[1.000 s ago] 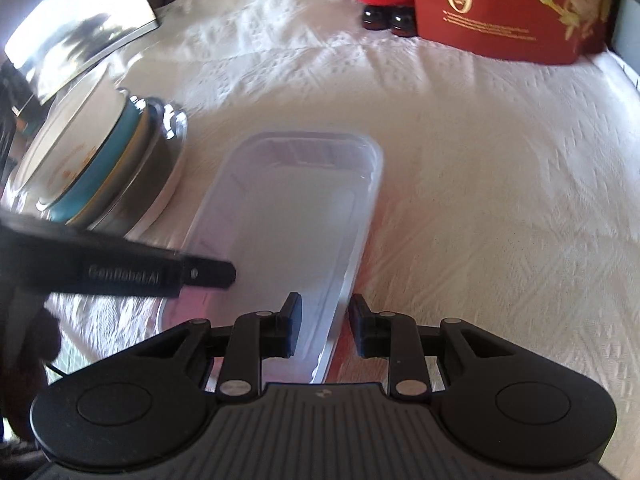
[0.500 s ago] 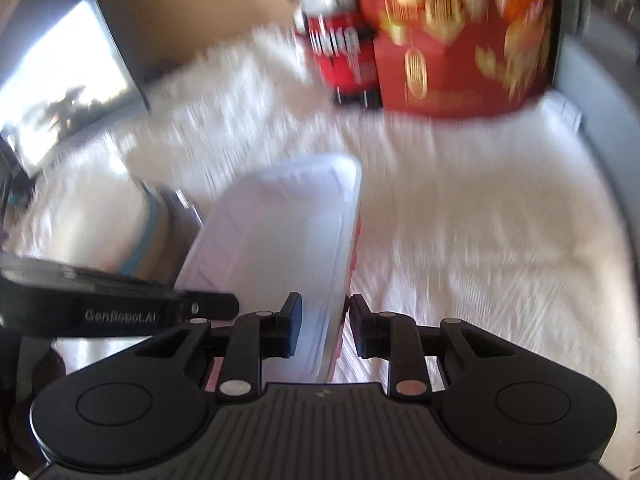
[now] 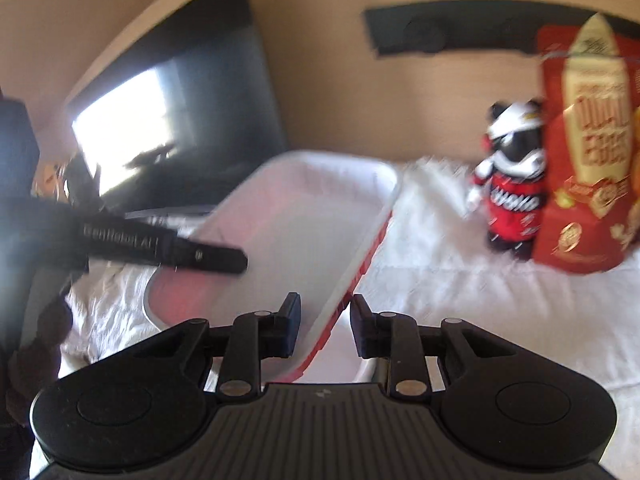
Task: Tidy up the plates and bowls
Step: 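Lift the white tray with both grippers and carry it over the stack, then lower the white tray onto the white bowl atop the stack with both grippers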
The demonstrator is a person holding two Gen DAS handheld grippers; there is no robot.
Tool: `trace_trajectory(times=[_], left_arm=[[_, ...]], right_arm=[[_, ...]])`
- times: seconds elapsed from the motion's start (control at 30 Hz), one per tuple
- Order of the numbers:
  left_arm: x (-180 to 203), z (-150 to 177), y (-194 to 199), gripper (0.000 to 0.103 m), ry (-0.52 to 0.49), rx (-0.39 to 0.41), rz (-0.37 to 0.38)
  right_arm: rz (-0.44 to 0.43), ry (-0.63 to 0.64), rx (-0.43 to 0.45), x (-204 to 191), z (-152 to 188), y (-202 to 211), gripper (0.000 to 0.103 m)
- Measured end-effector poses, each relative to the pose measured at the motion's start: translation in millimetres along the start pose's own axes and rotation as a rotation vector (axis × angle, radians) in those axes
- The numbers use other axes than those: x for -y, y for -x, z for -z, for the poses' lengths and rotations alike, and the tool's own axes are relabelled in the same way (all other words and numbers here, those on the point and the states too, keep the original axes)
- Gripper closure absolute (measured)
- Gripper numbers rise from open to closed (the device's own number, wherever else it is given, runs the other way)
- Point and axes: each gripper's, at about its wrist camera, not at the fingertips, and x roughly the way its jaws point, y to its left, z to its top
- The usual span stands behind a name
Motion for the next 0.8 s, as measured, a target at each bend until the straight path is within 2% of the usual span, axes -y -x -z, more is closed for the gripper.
trace_trajectory(times=[0.2,0.3,0.8], left_arm=[[-27.7,20.2,-30.1,0.082,0.049,-0.066,0.011],[-34.0,25.1,-40.9,0.082,0.068,-0.091,0.017],[-47.1,35.2,-46.3,0.083,0.133,-0.131,0.065]], right_arm=[[0.055,0.002,-0.103,-6.9,17.5,-39.7,0.076],[0.069,0.010,-0.129,-11.5,24.4,-44.3,0.076],[0.080,0.008,-0.179,-12.3,30.8,-50.6,0.076]])
